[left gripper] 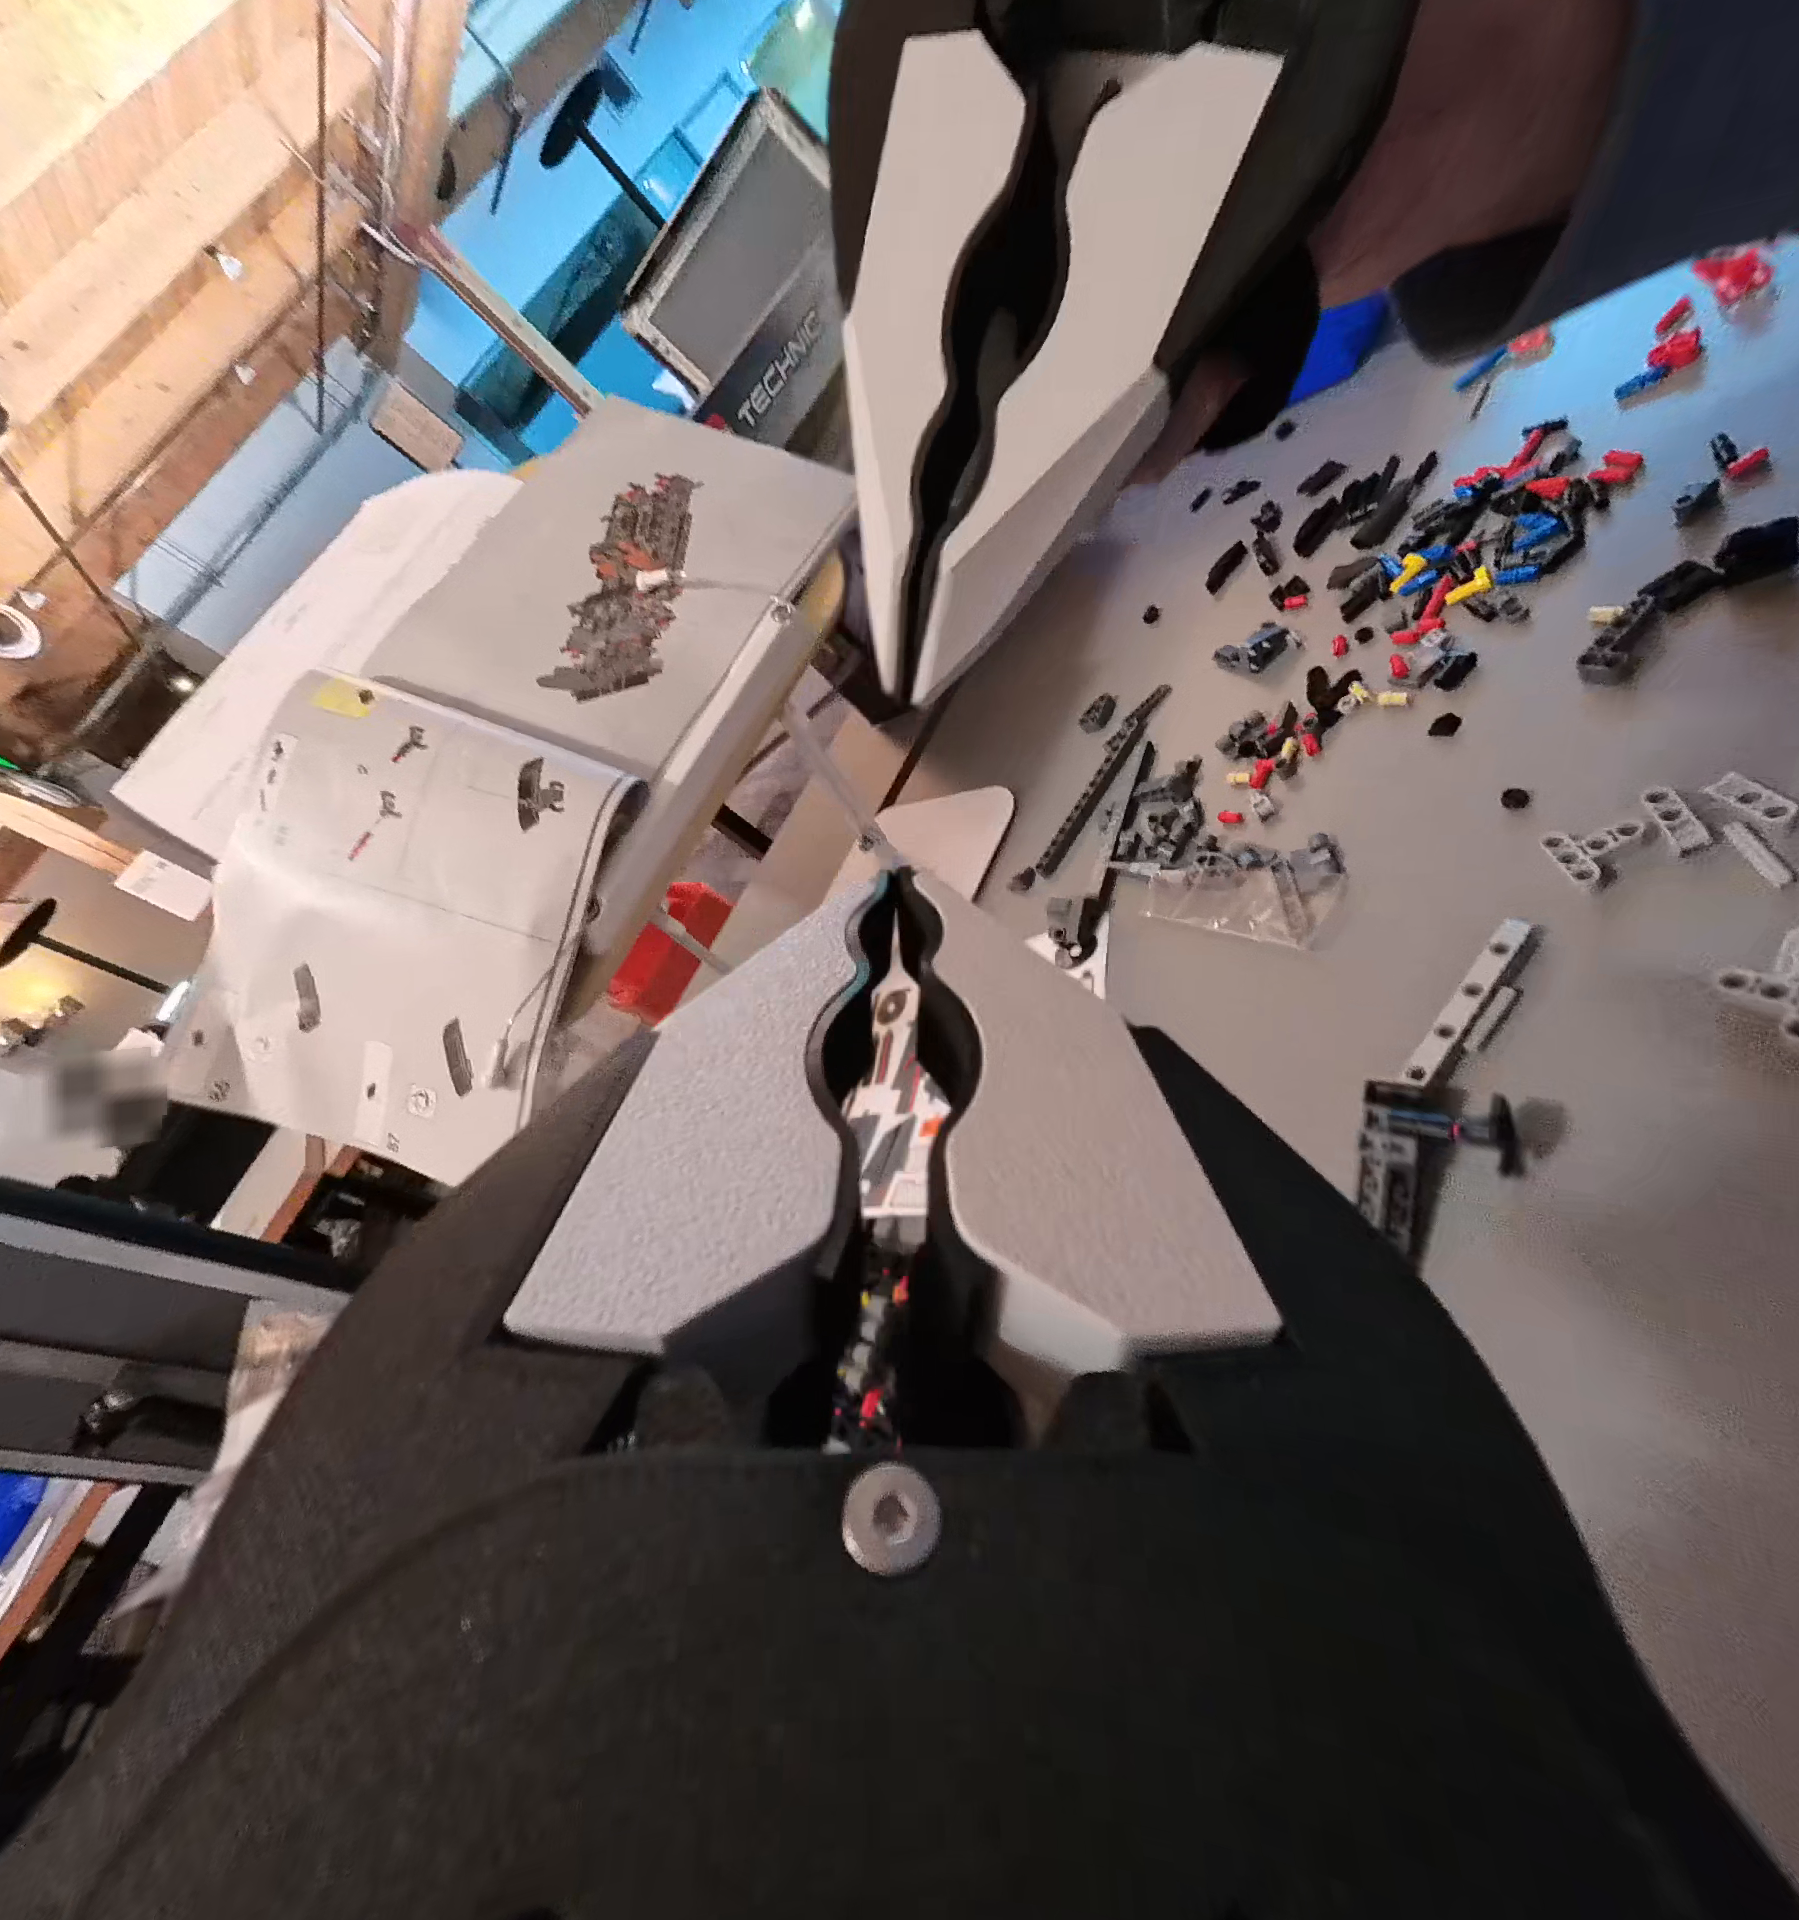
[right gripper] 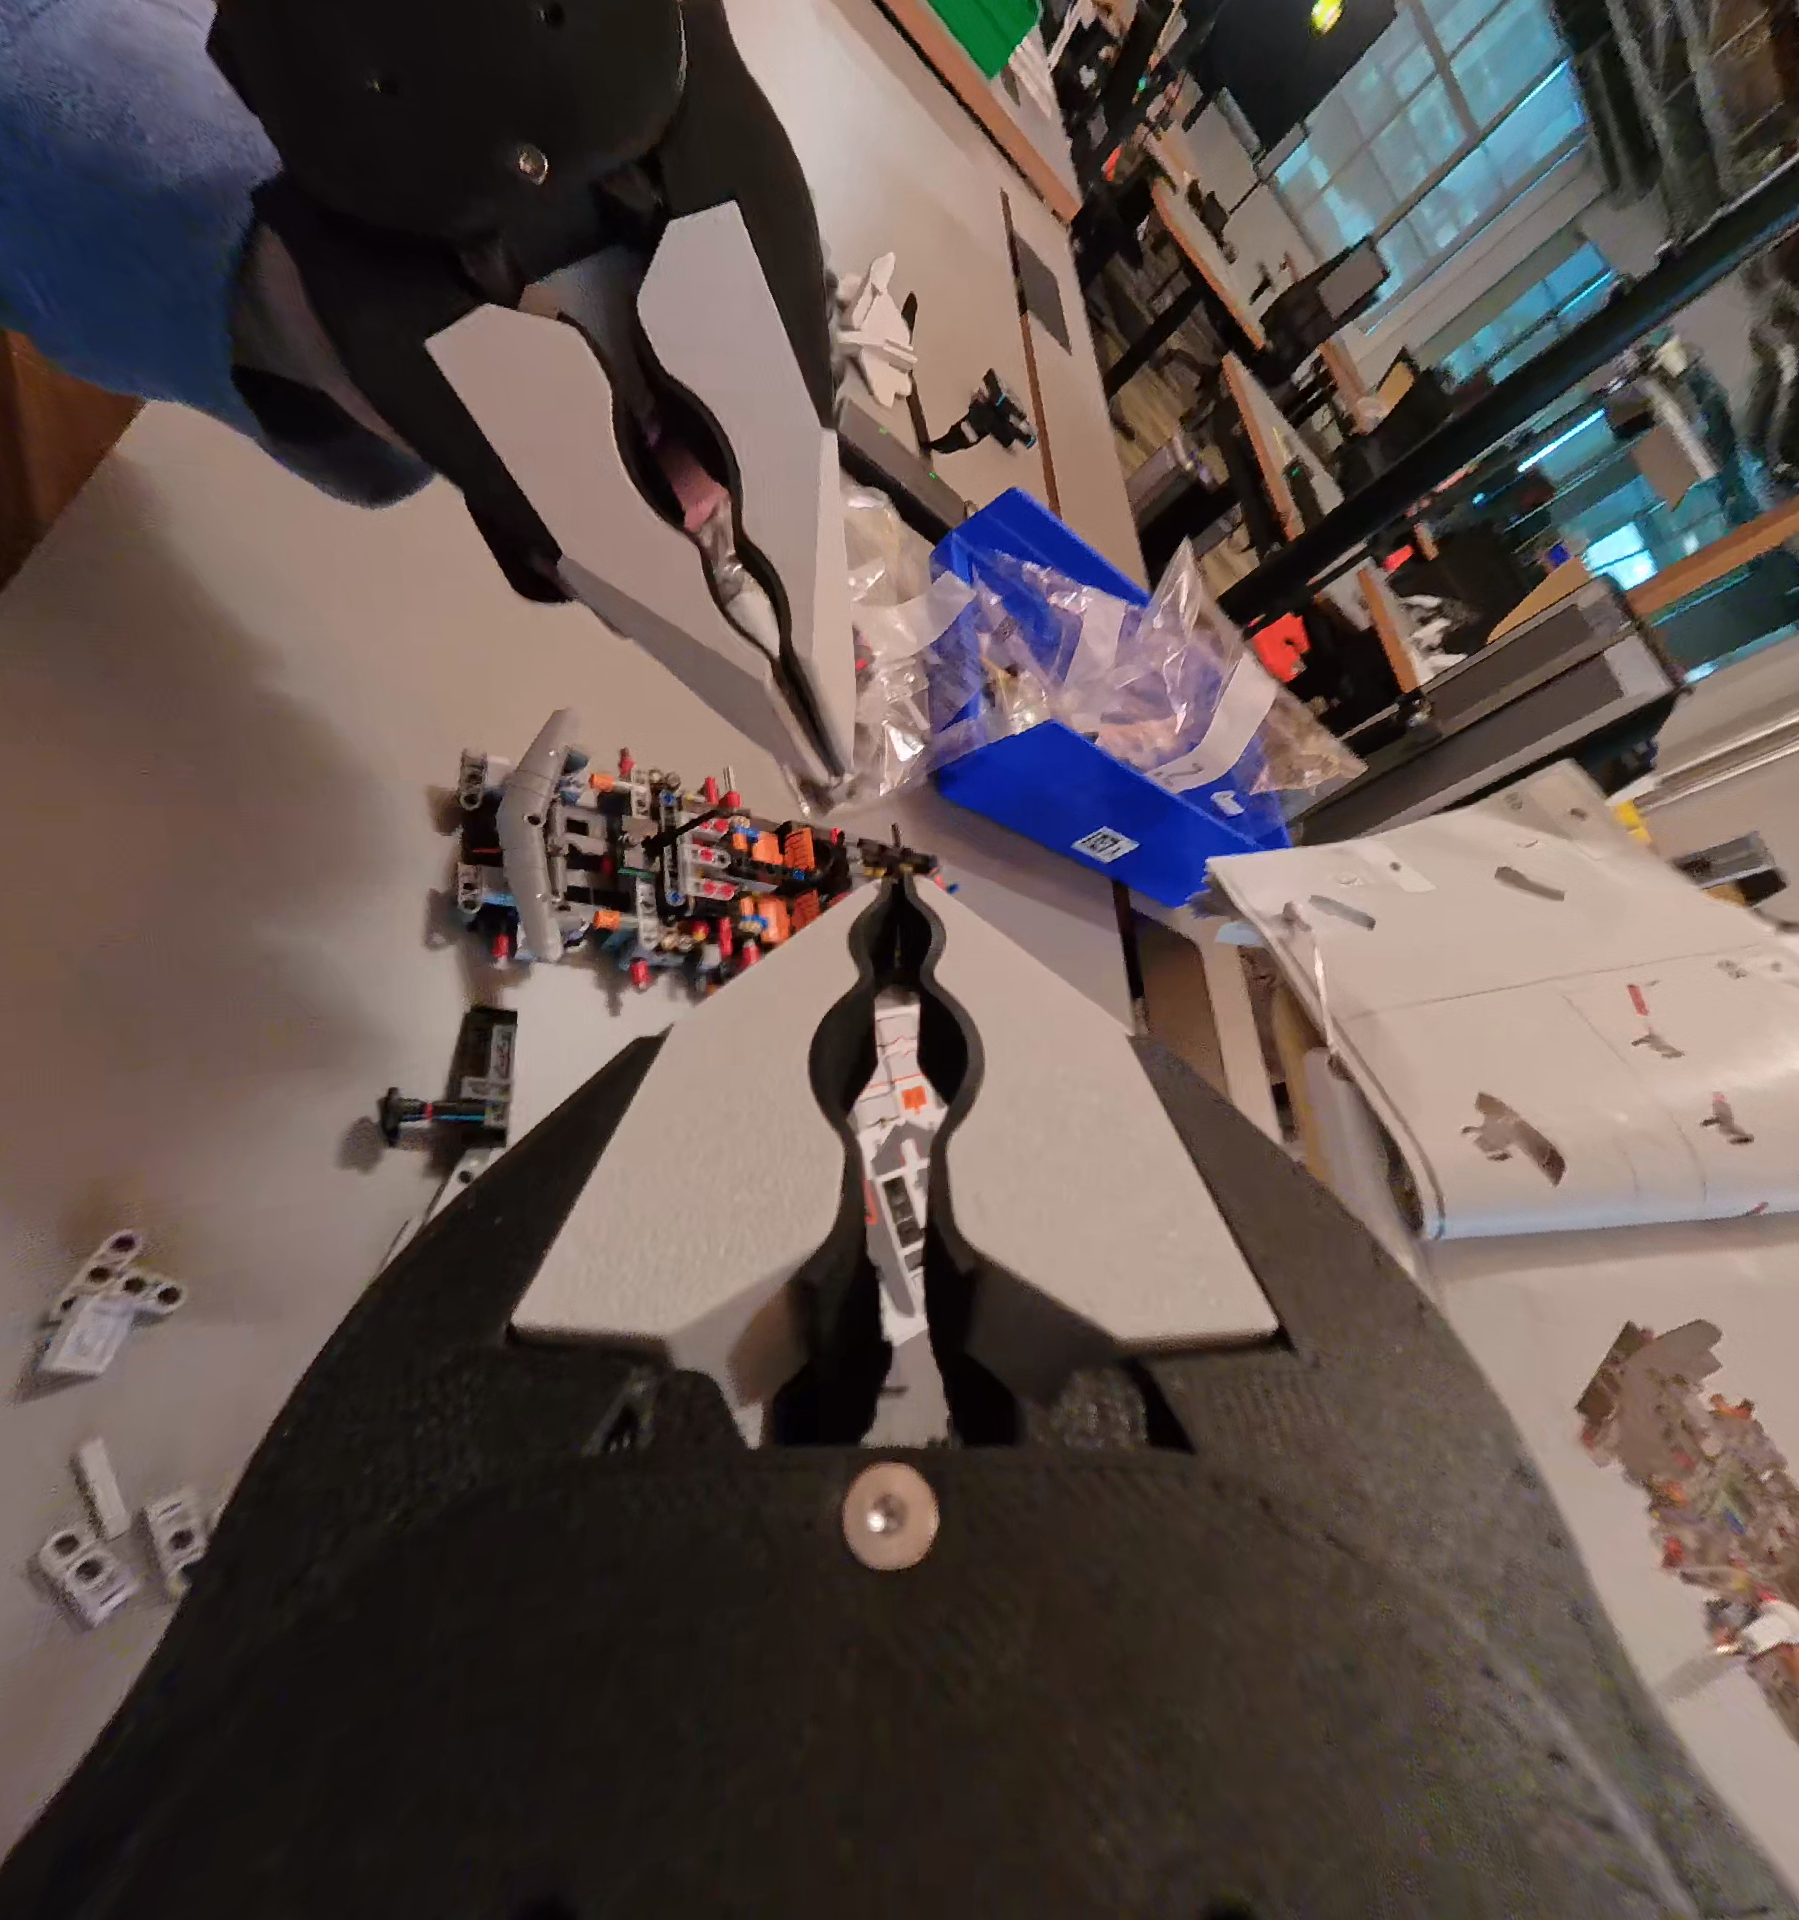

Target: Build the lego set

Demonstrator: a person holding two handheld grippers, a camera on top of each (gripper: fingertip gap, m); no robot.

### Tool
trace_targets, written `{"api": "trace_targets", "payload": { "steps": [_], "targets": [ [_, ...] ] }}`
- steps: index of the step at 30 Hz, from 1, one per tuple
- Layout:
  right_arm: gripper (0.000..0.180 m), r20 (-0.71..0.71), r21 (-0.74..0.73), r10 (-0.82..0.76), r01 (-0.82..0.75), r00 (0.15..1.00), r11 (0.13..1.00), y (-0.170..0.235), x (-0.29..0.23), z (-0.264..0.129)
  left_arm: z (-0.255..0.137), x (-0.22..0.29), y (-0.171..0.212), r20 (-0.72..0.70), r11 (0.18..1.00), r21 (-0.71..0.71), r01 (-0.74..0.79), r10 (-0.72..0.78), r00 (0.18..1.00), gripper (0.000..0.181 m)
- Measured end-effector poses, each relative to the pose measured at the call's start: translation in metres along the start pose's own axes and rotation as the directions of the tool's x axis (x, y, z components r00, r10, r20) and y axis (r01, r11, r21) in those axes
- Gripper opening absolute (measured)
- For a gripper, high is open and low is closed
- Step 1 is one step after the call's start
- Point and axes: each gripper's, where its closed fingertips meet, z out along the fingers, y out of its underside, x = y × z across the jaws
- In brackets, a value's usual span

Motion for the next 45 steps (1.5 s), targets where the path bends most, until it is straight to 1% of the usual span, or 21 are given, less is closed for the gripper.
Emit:
{"api": "trace_targets", "payload": {
  "steps": [2,6,8,10,12,13,15,18,19,21,23,30,33,35,36,38,40,42,43,44,45],
  "targets": [
    [0.000,0.016,-0.024,0.036,-0.035,0.999,0.999,0.009,-0.003,-0.004,-0.003,0.004,0.010,-0.021,0.999,-0.035,0.008,-0.009,1.000,0.000],
    [0.000,0.042,-0.070,0.099,-0.096,0.994,0.993,0.030,-0.013,-0.014,-0.008,0.026,0.036,-0.127,0.988,-0.148,0.041,-0.060,0.990,0.004],
    [0.000,0.064,-0.096,0.130,-0.123,0.989,0.988,0.039,-0.023,-0.017,-0.008,0.047,0.046,-0.198,0.976,-0.205,0.076,-0.117,0.973,0.012],
    [0.000,0.093,-0.103,0.163,-0.153,0.982,0.983,0.045,-0.036,-0.018,-0.004,0.078,0.058,-0.291,0.952,-0.288,0.107,-0.194,0.937,0.019],
    [0.000,0.111,-0.115,0.183,-0.171,0.977,0.979,0.052,-0.048,-0.017,0.005,0.106,0.078,-0.344,0.917,-0.390,0.089,-0.234,0.909,0.031],
    [0.000,0.113,-0.119,0.190,-0.177,0.975,0.977,0.055,-0.052,-0.016,0.011,0.118,0.088,-0.364,0.897,-0.437,0.068,-0.245,0.899,0.033],
    [0.000,0.118,-0.120,0.212,-0.198,0.970,0.973,0.058,-0.059,-0.017,0.021,0.137,0.101,-0.390,0.870,-0.492,0.026,-0.247,0.887,0.034],
    [0.000,0.120,-0.112,0.244,-0.231,0.962,0.967,0.061,-0.064,-0.020,0.032,0.147,0.117,-0.382,0.832,-0.554,-0.028,-0.224,0.897,0.034],
    [0.000,0.121,-0.110,0.250,-0.237,0.961,0.965,0.061,-0.066,-0.021,0.034,0.149,0.120,-0.379,0.822,-0.569,-0.029,-0.231,0.896,0.027],
    [0.000,0.122,-0.111,0.257,-0.244,0.959,0.963,0.063,-0.068,-0.022,0.035,0.149,0.120,-0.387,0.819,-0.573,-0.032,-0.237,0.891,0.027],
    [0.000,0.124,-0.107,0.264,-0.252,0.956,0.962,0.064,-0.069,-0.022,0.036,0.146,0.119,-0.394,0.822,-0.566,-0.062,-0.204,0.896,0.017],
    [0.000,0.127,-0.105,0.277,-0.265,0.952,0.958,0.069,-0.071,-0.021,0.041,0.144,0.113,-0.399,0.847,-0.519,-0.116,-0.120,0.909,0.015],
    [0.000,0.109,-0.102,0.287,-0.277,0.952,0.956,0.071,-0.067,-0.024,0.043,0.137,0.108,-0.382,0.865,-0.493,-0.099,-0.113,0.917,0.014],
    [0.005,0.076,-0.087,0.306,-0.299,0.949,0.950,0.071,-0.061,-0.026,0.044,0.128,0.098,-0.352,0.889,-0.456,-0.034,-0.146,0.925,0.015],
    [0.008,0.055,-0.080,0.313,-0.309,0.948,0.948,0.071,-0.057,-0.027,0.045,0.121,0.088,-0.331,0.908,-0.417,0.036,-0.189,0.924,0.014],
    [0.022,0.016,-0.076,0.320,-0.318,0.947,0.945,0.071,-0.051,-0.027,0.045,0.100,0.054,-0.300,0.916,-0.281,0.287,-0.368,0.880,0.015],
    [0.031,-0.013,-0.078,0.313,-0.313,0.950,0.947,0.069,-0.048,-0.024,0.043,0.068,0.024,-0.294,0.845,-0.130,0.519,-0.533,0.793,0.014],
    [0.036,-0.056,-0.064,0.277,-0.281,0.959,0.958,0.060,-0.045,-0.019,0.038,0.038,0.000,-0.343,0.706,0.003,0.708,-0.664,0.664,0.014],
    [0.041,-0.084,-0.041,0.264,-0.268,0.961,0.962,0.053,-0.042,-0.015,0.036,0.027,-0.009,-0.377,0.634,0.052,0.772,-0.703,0.603,0.014],
    [0.047,-0.121,-0.017,0.253,-0.256,0.960,0.966,0.044,-0.037,-0.013,0.036,0.019,-0.015,-0.397,0.585,0.085,0.807,-0.723,0.566,0.014],
    [0.048,-0.155,0.004,0.240,-0.242,0.958,0.970,0.037,-0.032,-0.011,0.036,0.015,-0.020,-0.409,0.564,0.109,0.818,-0.725,0.554,0.014]
  ]
}}
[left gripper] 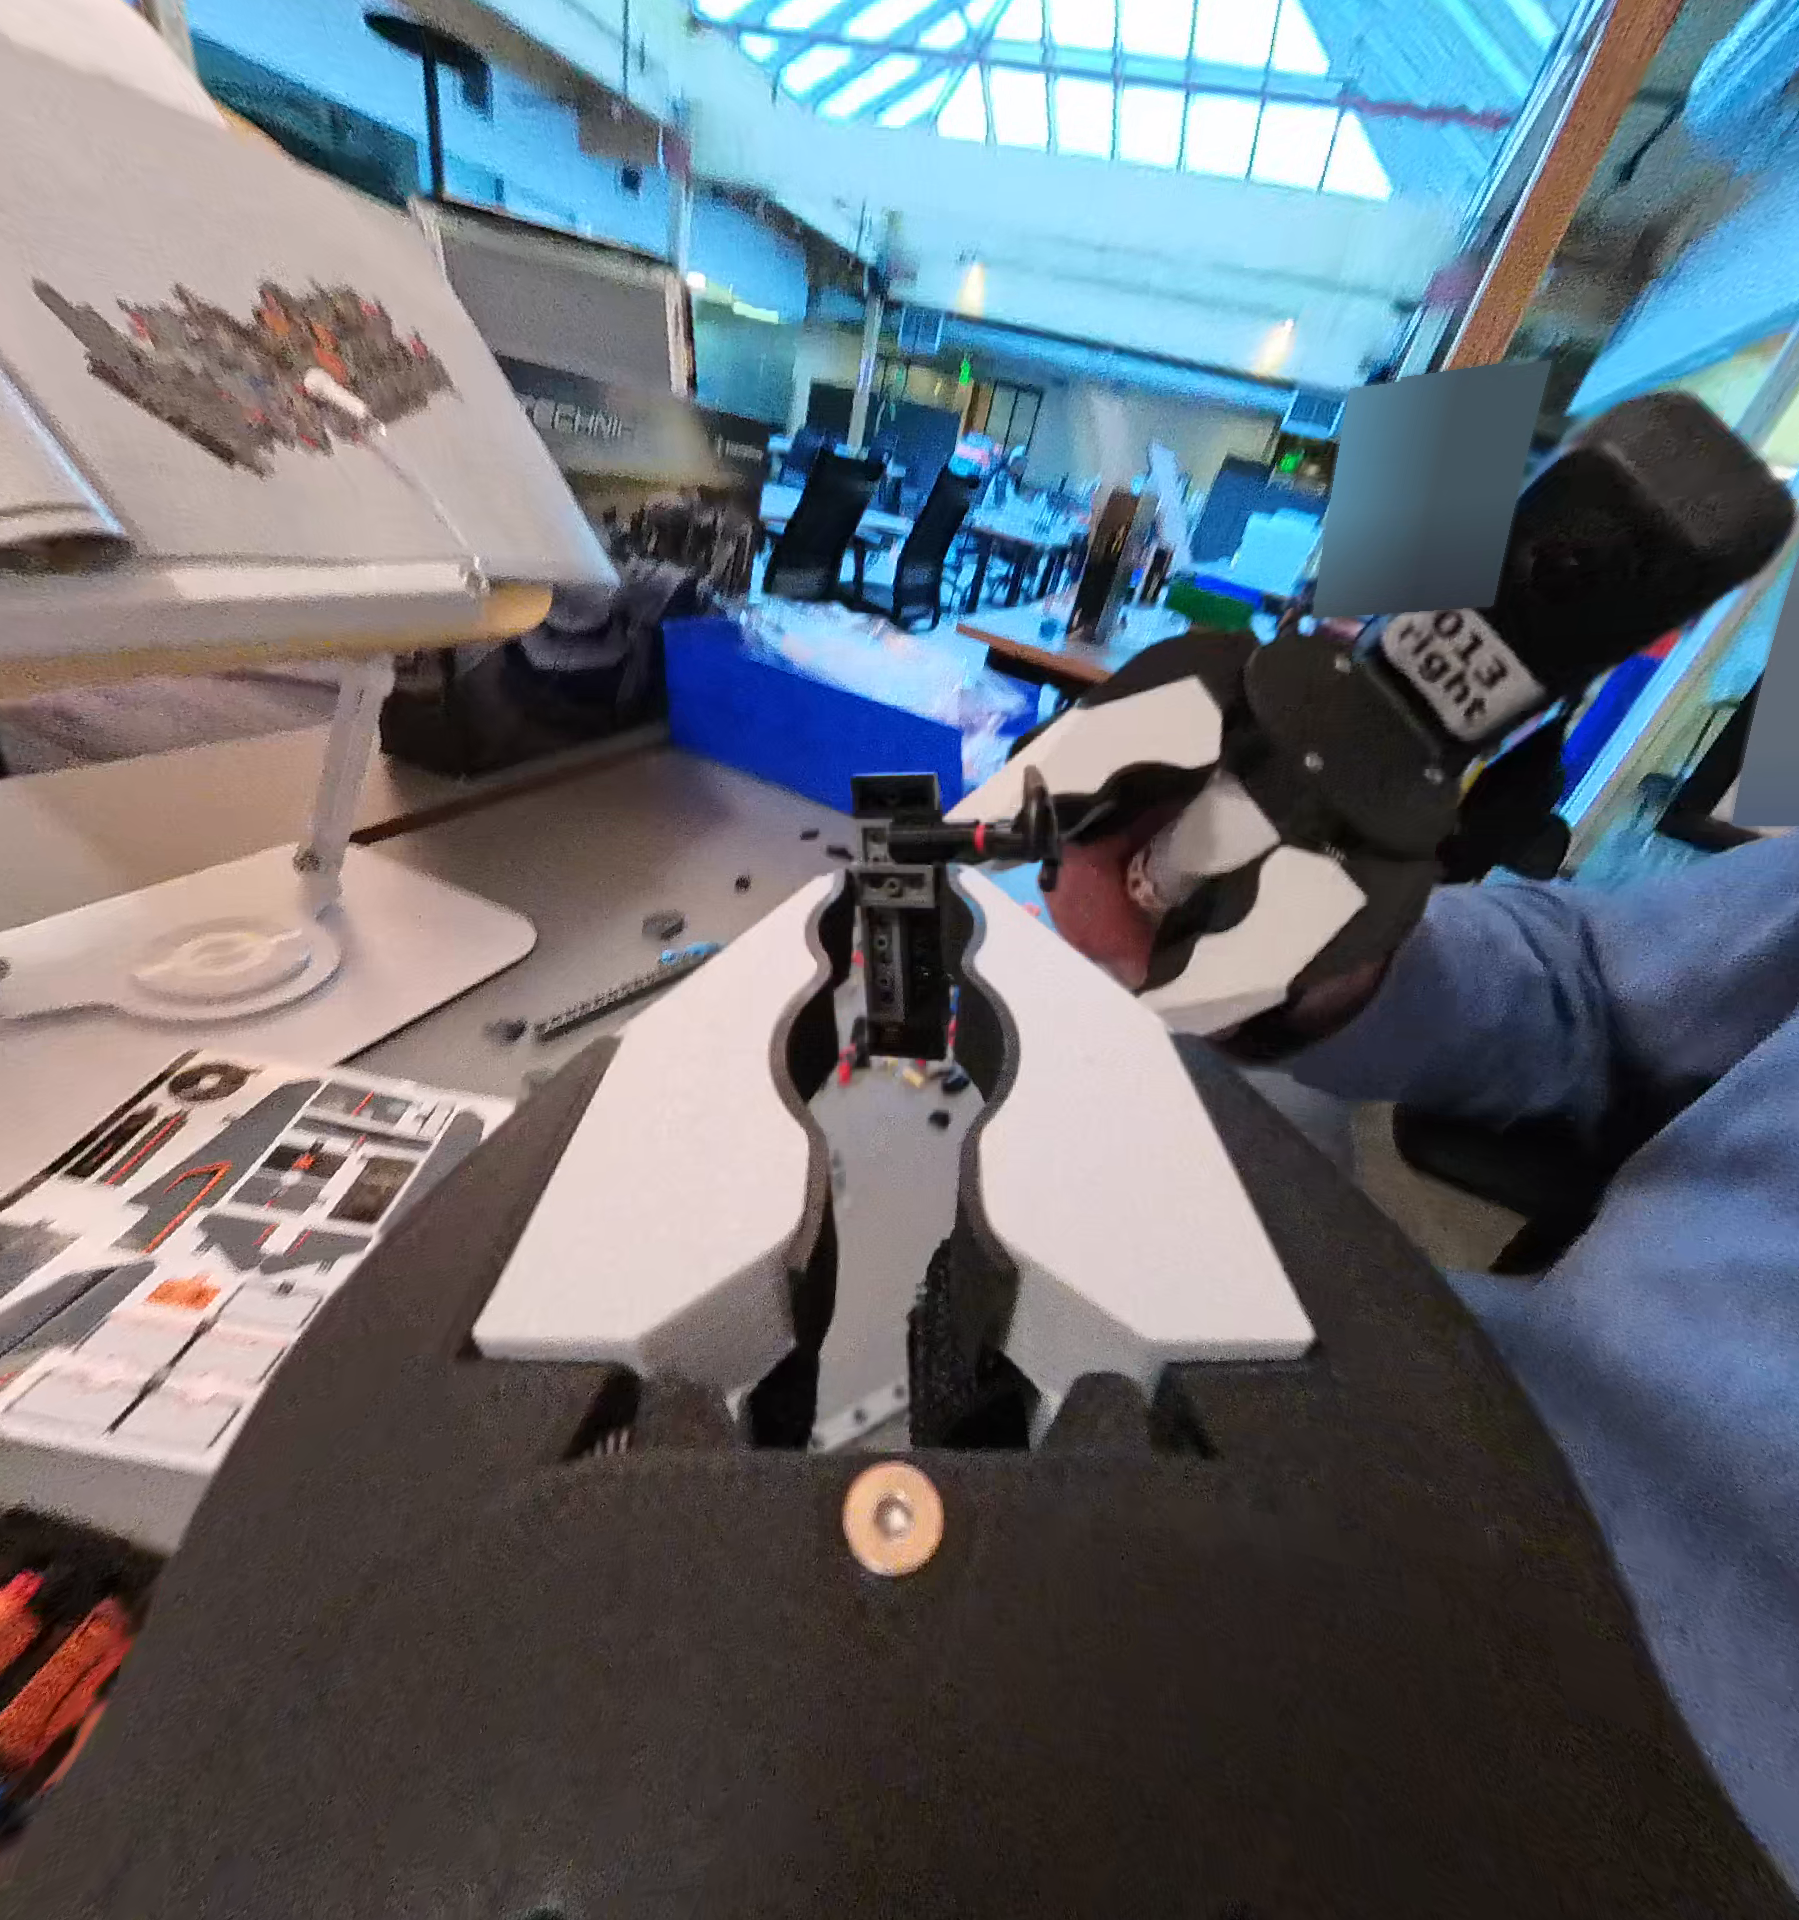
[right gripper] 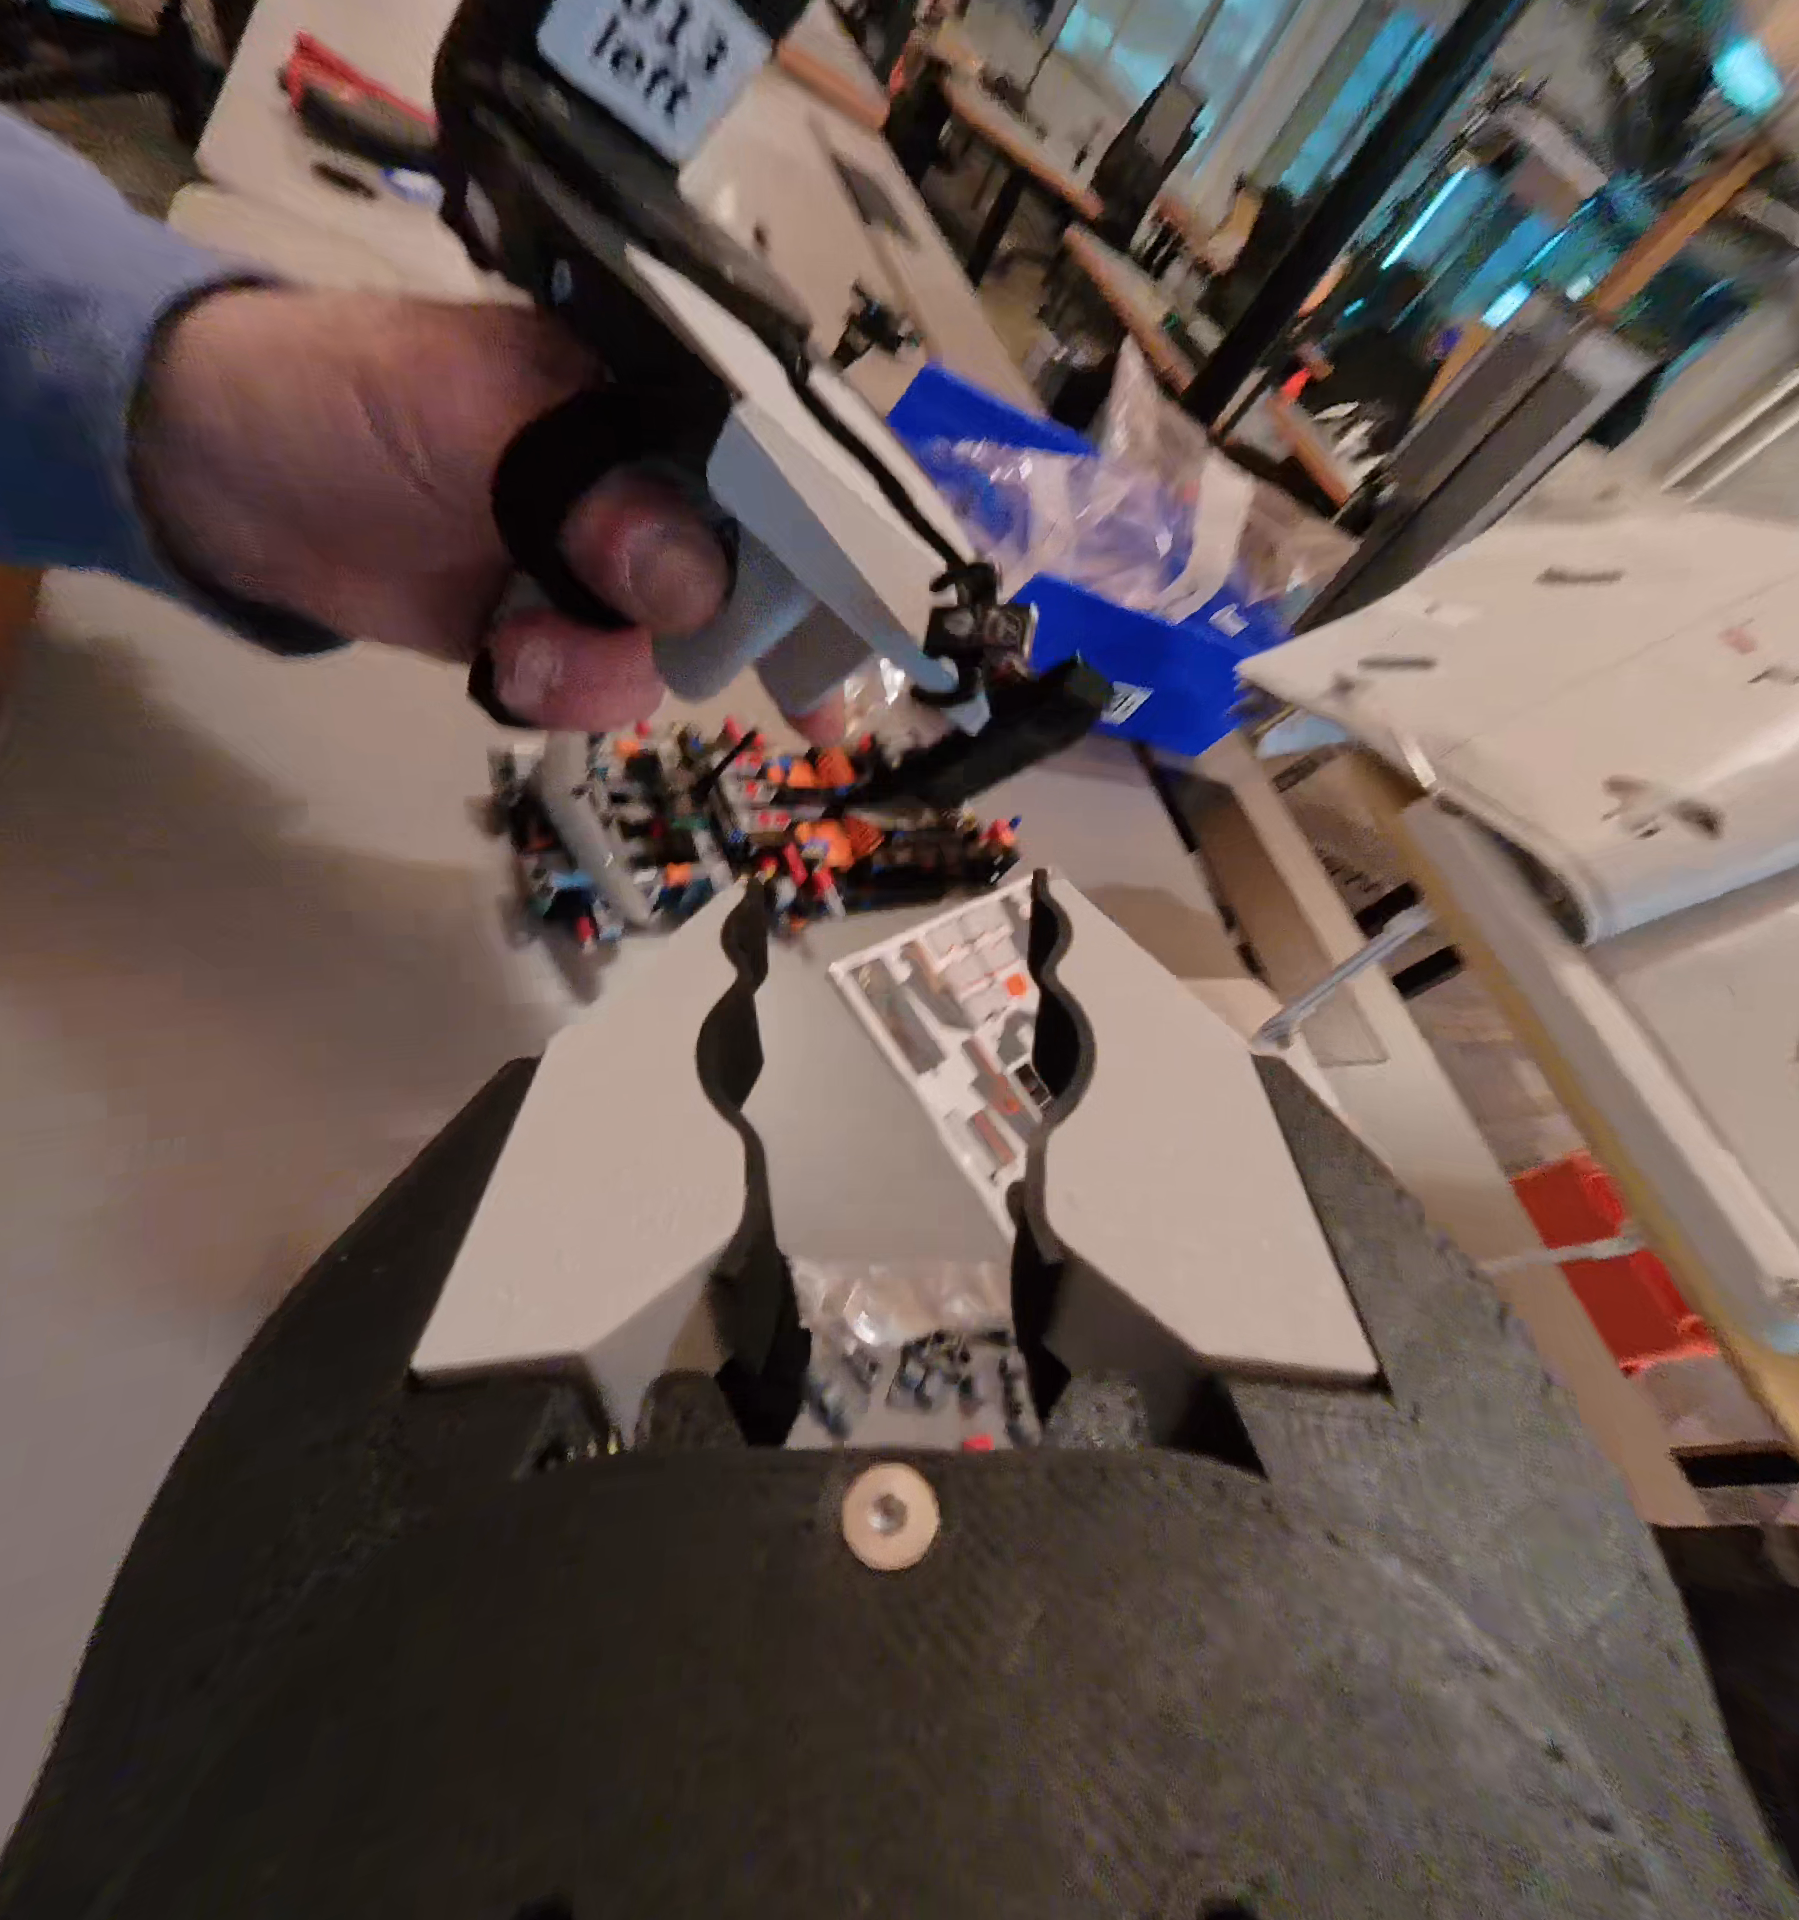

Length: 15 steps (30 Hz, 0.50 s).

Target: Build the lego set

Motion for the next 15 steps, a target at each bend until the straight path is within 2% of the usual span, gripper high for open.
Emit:
{"api": "trace_targets", "payload": {
  "steps": [5,9,15],
  "targets": [
    [0.043,-0.084,0.044,0.022,-0.018,0.996,0.999,-0.028,0.016,0.009,0.007,0.007,-0.022,0.065,0.994,0.074,-0.079,0.075,0.995,0.014],
    [0.034,-0.081,0.058,0.088,-0.083,0.993,0.995,-0.034,0.025,0.013,0.003,0.005,-0.035,0.069,0.988,0.152,-0.038,0.028,0.997,0.014],
    [0.024,-0.119,0.052,0.104,-0.098,0.988,0.994,-0.039,0.036,0.020,0.001,0.000,-0.044,0.073,0.976,0.216,-0.007,-0.009,0.997,0.014]
  ]
}}
